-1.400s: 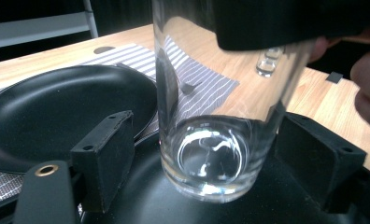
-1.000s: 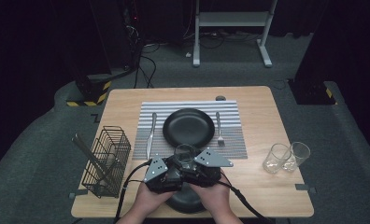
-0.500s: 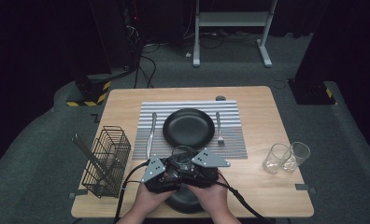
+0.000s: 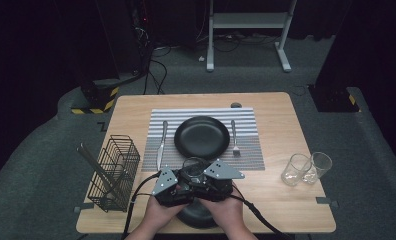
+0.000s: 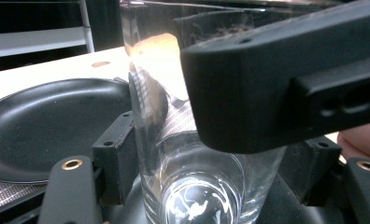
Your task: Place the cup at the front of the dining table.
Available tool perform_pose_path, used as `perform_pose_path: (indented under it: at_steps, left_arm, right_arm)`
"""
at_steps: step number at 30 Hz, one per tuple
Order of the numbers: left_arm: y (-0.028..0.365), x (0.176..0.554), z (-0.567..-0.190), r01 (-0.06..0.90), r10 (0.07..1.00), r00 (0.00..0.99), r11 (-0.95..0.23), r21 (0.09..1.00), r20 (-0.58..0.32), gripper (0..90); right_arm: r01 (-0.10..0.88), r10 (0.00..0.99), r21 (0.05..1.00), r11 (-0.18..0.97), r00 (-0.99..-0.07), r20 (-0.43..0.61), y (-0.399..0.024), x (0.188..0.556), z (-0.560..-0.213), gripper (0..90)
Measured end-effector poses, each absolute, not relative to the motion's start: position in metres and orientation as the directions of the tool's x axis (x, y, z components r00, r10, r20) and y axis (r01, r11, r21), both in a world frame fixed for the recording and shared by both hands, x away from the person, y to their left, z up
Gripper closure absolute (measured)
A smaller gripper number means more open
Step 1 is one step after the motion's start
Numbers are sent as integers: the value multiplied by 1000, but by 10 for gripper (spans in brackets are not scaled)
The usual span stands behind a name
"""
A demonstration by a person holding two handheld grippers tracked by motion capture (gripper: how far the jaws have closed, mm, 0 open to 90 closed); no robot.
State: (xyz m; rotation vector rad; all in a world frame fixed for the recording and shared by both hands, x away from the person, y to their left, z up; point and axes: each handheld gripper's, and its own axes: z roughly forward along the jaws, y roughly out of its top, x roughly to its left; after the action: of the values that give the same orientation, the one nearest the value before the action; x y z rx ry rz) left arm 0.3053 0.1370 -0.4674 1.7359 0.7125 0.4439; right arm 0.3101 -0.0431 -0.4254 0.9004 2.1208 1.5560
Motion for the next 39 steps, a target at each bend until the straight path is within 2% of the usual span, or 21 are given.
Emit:
perform_pose_path:
  at_steps: [18,28,39]
  left_arm:
    - [138,303,-464,235,684,727,-169,957,-58,308]
    - [143,306,-464,249,698,712,-153,956,-74,308]
    - [149,309,-465,258,725,684,-137,956,-81,308]
  right_arm:
    - [270,657,942,197,-750,78,-42,312,-425,284]
    - [295,667,937,188,-739,99,-41,316,-426,186]
    - [272,680,948,164,-727,91,-52,308,-418,191]
